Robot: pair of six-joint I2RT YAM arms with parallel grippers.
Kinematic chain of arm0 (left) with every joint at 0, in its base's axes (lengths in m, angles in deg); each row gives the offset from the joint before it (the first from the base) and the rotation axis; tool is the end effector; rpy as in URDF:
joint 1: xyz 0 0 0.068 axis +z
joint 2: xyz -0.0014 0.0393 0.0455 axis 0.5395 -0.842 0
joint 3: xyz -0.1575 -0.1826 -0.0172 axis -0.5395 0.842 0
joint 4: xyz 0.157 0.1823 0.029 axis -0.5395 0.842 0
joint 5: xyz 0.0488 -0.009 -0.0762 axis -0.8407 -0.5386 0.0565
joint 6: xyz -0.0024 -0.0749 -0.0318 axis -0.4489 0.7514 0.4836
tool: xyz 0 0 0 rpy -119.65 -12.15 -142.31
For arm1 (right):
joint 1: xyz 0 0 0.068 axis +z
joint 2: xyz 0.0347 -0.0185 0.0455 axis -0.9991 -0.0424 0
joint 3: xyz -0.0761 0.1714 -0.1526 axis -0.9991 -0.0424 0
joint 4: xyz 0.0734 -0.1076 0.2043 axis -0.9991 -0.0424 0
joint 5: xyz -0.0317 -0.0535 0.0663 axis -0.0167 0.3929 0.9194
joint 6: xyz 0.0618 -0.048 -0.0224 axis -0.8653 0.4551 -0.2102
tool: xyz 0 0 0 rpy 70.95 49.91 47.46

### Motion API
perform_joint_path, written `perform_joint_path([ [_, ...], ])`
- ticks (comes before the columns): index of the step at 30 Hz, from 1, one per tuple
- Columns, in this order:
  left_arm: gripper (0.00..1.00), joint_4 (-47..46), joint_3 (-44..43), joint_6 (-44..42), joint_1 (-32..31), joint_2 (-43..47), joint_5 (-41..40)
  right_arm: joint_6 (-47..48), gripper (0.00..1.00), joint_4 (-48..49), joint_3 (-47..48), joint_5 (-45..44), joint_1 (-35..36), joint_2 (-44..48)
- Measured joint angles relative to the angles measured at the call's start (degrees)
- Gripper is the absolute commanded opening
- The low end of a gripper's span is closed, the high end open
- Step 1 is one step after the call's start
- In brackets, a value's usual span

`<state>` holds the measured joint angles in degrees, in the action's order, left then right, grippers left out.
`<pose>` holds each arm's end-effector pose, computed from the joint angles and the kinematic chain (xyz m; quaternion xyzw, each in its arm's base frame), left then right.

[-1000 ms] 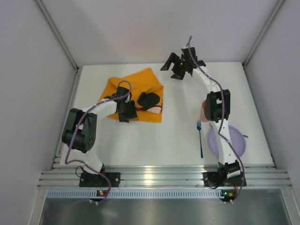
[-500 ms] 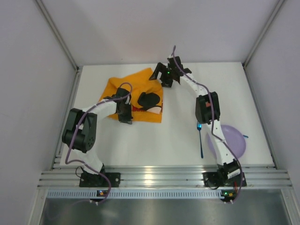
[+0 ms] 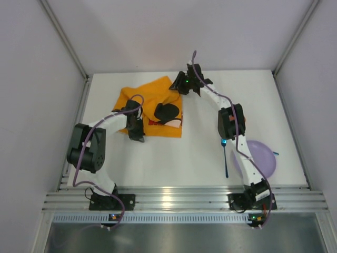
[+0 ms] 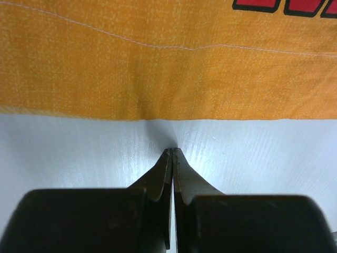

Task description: Set the dinner table for one person

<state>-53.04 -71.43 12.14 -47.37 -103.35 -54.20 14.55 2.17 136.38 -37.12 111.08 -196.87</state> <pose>0.2994 -0.0874 0.1079 -0.0564 0.9845 -0.1051 0.1284 0.5201 0.2533 0.1326 0.0732 0.8742 0.3831 0.2892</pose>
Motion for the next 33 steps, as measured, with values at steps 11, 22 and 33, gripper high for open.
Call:
perform_joint_path([
  [11, 0.98, 2.1, -2.8, 0.0, 0.0, -0.1, -2.1, 0.9, 0.00, 1.8, -0.5, -0.8, -0.4, 0.0],
  [22, 0.93, 1.3, -10.2, 2.0, -0.1, -6.8, -8.3, 3.6, 0.00, -2.2, -13.9, -1.2, -5.9, 7.3],
  [33, 0.33, 0.3, -18.8, 2.1, -0.4, -13.9, -9.4, 7.0, 0.00, -5.2, -23.8, -1.4, -10.1, 17.9],
])
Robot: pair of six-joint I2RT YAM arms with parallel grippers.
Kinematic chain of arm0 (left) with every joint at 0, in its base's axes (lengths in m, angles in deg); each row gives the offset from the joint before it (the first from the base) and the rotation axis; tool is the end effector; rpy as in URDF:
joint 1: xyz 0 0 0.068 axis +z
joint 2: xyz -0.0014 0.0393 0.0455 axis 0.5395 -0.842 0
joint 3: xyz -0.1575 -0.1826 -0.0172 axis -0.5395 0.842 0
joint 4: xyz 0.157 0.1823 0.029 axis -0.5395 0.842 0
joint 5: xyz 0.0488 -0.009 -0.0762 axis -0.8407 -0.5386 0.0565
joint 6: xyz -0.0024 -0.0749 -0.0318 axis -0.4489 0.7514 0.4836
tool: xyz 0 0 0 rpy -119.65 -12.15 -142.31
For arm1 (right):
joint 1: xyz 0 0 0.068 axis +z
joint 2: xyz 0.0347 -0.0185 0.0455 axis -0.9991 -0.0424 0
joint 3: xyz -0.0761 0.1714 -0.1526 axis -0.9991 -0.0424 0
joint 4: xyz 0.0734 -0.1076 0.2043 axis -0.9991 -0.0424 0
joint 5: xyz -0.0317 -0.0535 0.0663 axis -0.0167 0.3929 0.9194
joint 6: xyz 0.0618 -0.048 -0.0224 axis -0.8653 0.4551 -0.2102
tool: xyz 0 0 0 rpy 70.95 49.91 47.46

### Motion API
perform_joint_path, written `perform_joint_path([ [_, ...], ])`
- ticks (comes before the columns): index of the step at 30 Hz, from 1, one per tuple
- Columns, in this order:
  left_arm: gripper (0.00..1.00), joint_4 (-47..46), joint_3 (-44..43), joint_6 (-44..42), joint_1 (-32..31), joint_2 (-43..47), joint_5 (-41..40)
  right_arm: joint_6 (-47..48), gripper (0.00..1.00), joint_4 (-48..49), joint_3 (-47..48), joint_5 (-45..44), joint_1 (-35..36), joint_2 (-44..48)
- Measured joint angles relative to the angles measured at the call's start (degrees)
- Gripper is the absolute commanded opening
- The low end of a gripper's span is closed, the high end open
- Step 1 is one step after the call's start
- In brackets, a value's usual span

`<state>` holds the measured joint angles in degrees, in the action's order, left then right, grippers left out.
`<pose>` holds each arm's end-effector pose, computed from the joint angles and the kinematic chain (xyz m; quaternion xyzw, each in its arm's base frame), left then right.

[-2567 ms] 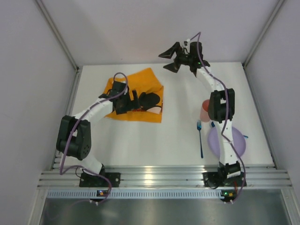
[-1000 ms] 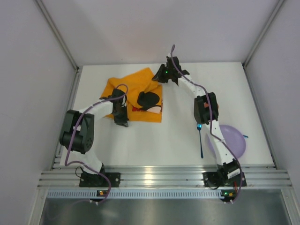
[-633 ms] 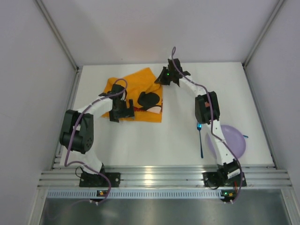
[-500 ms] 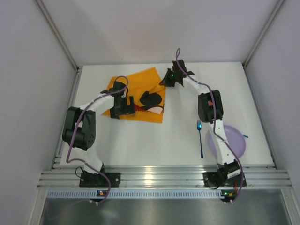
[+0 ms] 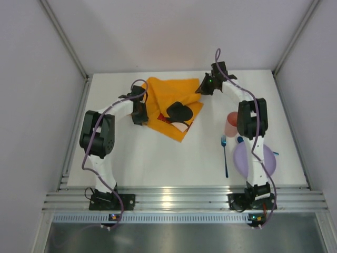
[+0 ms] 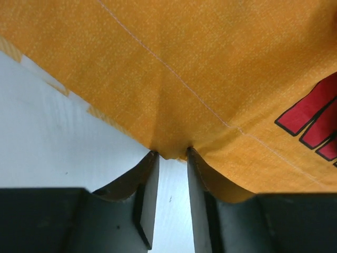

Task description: Set the dinner table for one person

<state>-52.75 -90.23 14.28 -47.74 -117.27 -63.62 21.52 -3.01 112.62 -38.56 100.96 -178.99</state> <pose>0.3719 -0.0971 0.1142 -0.0847 0.9769 -0.0451 0.1908 0.5010 0.1431 0.1481 0.1255 0.9085 0.2957 0.2673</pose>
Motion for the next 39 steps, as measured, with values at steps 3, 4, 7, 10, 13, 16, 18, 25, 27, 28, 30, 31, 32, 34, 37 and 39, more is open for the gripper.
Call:
perform_joint_path([
  [3, 0.06, -0.7, -2.8, -0.4, 0.0, -2.0, 2.0, 0.8, 0.00, -0.4, -3.4, 0.4, 0.0, 2.2],
  [4, 0.00, -1.1, -3.6, -0.4, 0.0, -2.7, 2.9, 1.0, 0.00, -0.6, -4.5, 0.5, 0.0, 2.8],
  [7, 0.00, -1.9, -5.3, -0.9, 0.0, -4.0, 5.0, 1.9, 0.00, -1.3, -7.6, 0.6, 0.0, 4.3],
  [10, 0.00, -2.5, -5.4, -1.8, 0.0, -4.2, 6.0, 2.7, 0.00, -1.9, -10.0, 0.5, 0.0, 5.6],
  [13, 0.00, -3.2, -4.7, -2.8, 0.9, -3.8, 6.6, 3.1, 0.00, -2.6, -12.4, 0.3, -0.5, 7.5],
  [16, 0.00, -5.1, -1.2, -3.6, 3.4, -1.8, 8.7, 3.3, 0.00, -3.3, -15.3, 0.1, -1.4, 10.3],
  [18, 0.00, -4.9, 0.9, -4.0, 6.6, -0.3, 9.6, 3.3, 0.00, -4.4, -17.0, -0.5, -3.1, 12.5],
  [25, 0.00, -1.1, 1.4, -7.2, 14.9, 1.2, 5.4, 5.1, 0.00, -8.6, -18.2, -3.3, -9.9, 15.3],
  [27, 0.04, 0.8, 0.1, -8.0, 14.9, 0.7, 3.0, 5.8, 0.00, -11.1, -18.0, -4.5, -11.0, 15.2],
  [28, 0.12, 1.9, -0.8, -8.3, 14.8, 0.3, 1.9, 6.1, 0.00, -12.6, -17.4, -4.9, -11.2, 14.9],
  [30, 0.10, 4.0, -2.8, -8.6, 14.4, -0.9, 0.7, 7.1, 0.00, -15.6, -14.9, -5.6, -11.3, 13.4],
  [31, 0.12, 4.8, -3.8, -8.8, 14.3, -1.5, 0.3, 7.6, 0.00, -16.9, -13.6, -6.0, -11.3, 12.6],
  [32, 0.15, 5.5, -4.9, -9.0, 14.2, -2.1, 0.1, 8.2, 0.00, -18.2, -12.3, -6.5, -11.3, 11.6],
  [34, 0.31, 6.4, -6.3, -9.4, 14.3, -2.9, -0.6, 9.2, 0.04, -19.5, -11.7, -7.0, -11.3, 10.6],
  [37, 0.51, 6.9, -6.8, -9.4, 14.3, -3.0, -2.4, 10.9, 0.48, -21.6, -11.8, -6.3, -11.3, 9.6],
  [39, 0.52, 7.2, -7.0, -9.0, 14.3, -3.1, -3.4, 11.6, 0.67, -22.4, -11.7, -4.9, -11.3, 8.8],
])
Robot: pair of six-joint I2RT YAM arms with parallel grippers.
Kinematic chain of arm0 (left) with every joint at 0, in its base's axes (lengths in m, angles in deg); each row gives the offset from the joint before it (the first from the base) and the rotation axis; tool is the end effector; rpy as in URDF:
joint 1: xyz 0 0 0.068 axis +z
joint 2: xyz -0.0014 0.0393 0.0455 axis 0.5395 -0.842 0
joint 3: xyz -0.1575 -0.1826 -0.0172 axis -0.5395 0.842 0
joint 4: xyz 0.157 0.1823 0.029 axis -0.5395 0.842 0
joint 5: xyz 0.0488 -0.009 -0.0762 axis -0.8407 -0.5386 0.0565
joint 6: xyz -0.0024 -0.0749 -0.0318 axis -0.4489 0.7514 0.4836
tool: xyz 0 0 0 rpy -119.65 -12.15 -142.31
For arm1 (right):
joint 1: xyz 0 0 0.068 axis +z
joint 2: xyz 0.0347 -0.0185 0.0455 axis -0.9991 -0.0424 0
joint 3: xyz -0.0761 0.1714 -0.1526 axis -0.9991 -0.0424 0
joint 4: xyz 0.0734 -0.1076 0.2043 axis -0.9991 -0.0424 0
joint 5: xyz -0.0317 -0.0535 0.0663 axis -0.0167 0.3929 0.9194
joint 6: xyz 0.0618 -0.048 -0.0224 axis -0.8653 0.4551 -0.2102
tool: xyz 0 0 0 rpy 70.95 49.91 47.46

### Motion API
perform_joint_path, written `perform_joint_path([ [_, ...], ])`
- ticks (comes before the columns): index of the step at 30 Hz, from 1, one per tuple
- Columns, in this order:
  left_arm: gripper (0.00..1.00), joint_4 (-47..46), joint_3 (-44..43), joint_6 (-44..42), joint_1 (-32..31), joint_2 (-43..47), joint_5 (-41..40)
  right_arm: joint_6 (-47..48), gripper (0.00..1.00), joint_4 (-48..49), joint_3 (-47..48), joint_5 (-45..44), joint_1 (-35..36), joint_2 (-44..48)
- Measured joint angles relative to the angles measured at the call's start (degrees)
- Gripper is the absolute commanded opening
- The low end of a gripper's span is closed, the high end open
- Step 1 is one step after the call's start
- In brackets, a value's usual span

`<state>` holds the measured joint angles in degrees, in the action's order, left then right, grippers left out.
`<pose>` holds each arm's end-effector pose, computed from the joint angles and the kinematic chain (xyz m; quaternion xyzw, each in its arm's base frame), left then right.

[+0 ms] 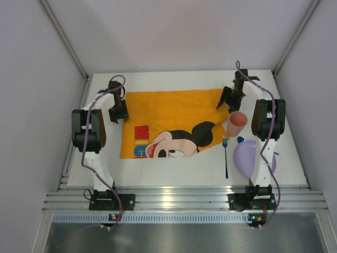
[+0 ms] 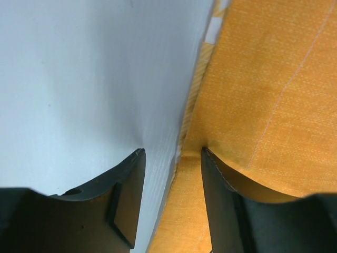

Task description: Set the dinner table for one person

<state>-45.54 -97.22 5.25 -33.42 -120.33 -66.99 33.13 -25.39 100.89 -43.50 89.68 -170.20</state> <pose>0.3927 0.0020 0.1216 -0.1345 0.9755 0.0273 0.1721 0.4402 0.0336 0.1272 0.1771 0.9636 0.1561 0.1258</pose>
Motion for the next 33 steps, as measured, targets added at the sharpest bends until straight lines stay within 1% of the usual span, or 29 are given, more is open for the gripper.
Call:
perform_joint_path([
  [1, 0.52, 0.4, -0.2, 0.3, 0.0, 0.0, -0.6, 0.5, 0.79, -0.4, 0.0, 0.8, 0.0, -0.4],
  [2, 0.52, 0.6, -0.3, 0.5, 0.0, 0.0, -1.0, 0.6, 0.84, -1.0, 0.3, 2.3, 0.0, -0.8],
  [3, 0.52, 0.7, -0.5, 1.1, 0.0, 0.0, -1.3, 1.0, 0.90, -1.2, 0.7, 2.8, 0.1, -0.8],
  [6, 0.51, 0.4, -0.7, 3.0, -0.1, 0.2, -2.2, 1.7, 0.96, -1.5, 1.5, 3.3, 0.4, -0.9],
  [9, 0.50, 0.2, -0.6, 4.8, -0.8, 1.4, -3.3, 1.9, 0.99, -2.0, 1.8, 3.1, 0.7, -0.9],
  [14, 0.48, -1.2, -0.7, 6.6, -4.2, 5.7, -4.7, 2.3, 1.00, -3.0, 2.6, 1.5, 0.7, 0.8],
  [19, 0.48, -4.9, -0.7, 7.0, -8.7, 7.9, -0.5, 2.4, 1.00, -3.0, 1.7, -0.8, 0.8, 7.3],
  [22, 0.48, -6.1, -0.7, 7.1, -11.3, 5.8, 2.1, 2.5, 1.00, -3.0, -1.0, -1.5, 0.8, 13.4],
  [26, 0.47, -7.1, -0.7, 7.5, -13.6, 0.1, 4.3, 2.8, 1.00, -3.1, -5.9, -1.9, 0.8, 20.2],
  [29, 0.46, -7.2, -3.3, 7.3, -13.3, -2.8, 5.0, 3.1, 1.00, -3.2, -9.7, -2.3, 0.8, 23.1],
  [33, 0.46, -8.3, -7.5, 7.4, -11.0, -6.4, 5.9, 3.4, 1.00, -3.7, -13.7, -2.6, 0.8, 24.9],
])
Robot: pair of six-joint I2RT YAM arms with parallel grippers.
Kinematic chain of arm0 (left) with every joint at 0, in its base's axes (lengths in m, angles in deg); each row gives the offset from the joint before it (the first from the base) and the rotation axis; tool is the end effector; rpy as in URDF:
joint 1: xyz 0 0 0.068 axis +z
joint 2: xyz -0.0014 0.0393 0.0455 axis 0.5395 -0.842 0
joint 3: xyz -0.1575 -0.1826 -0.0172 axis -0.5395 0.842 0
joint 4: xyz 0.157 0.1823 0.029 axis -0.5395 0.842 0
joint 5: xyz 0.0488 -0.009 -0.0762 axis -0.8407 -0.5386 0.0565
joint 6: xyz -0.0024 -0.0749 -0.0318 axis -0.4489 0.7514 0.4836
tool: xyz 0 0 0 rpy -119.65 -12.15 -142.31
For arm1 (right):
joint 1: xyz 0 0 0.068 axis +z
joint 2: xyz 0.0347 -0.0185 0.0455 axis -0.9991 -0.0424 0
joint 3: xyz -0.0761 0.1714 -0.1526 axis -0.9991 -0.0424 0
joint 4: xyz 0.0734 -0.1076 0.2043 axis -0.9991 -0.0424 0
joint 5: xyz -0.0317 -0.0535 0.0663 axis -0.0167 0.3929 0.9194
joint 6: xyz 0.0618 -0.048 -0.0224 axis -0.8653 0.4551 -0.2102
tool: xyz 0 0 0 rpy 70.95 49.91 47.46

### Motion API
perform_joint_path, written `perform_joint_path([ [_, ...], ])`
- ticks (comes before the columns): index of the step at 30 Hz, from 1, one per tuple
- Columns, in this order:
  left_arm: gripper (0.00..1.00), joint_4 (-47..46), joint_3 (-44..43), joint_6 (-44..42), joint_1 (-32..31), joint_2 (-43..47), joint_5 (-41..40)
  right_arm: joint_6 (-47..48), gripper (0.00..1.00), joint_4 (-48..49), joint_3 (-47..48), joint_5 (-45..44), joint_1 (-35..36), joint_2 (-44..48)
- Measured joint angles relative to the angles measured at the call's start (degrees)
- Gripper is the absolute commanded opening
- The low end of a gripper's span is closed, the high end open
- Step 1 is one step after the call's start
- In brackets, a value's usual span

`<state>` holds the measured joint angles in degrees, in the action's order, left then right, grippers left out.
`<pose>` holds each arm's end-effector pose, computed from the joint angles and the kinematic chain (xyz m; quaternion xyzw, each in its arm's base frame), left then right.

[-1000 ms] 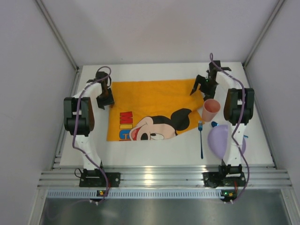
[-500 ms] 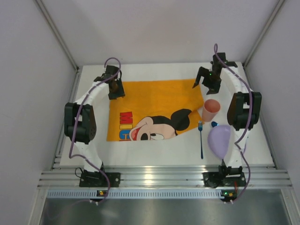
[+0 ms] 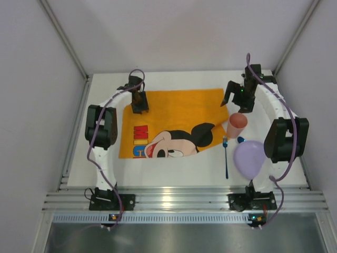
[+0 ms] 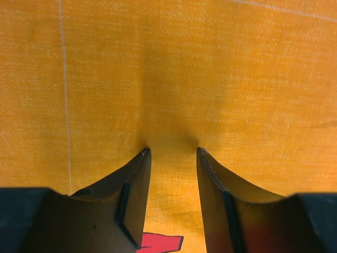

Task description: Set the dinner table for one person

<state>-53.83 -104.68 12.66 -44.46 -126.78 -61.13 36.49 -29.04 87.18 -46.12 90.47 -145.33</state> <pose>0.4288 -0.0896 0.1219 -0.0936 0.9647 -0.0725 0.2352 0.3700 0.0329 0.2234 0.1376 0.9599 0.1440 0.1972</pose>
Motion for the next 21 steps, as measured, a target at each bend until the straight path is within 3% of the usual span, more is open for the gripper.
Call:
perform_joint_path([
  [9, 0.45, -0.3, -6.5, 0.9, 5.9, -4.5, 2.1, 1.3, 1.00, -2.0, -4.6, -2.3, 0.1, 8.6],
  [17, 0.46, -0.3, -8.0, 1.0, 6.7, -5.4, 2.5, 3.0, 0.99, -5.2, -5.3, -8.0, -1.1, 15.1],
  [21, 0.48, -0.1, -8.2, 0.9, 6.6, -5.4, 2.7, 3.9, 0.93, -6.3, -8.1, -11.5, -1.9, 17.6],
])
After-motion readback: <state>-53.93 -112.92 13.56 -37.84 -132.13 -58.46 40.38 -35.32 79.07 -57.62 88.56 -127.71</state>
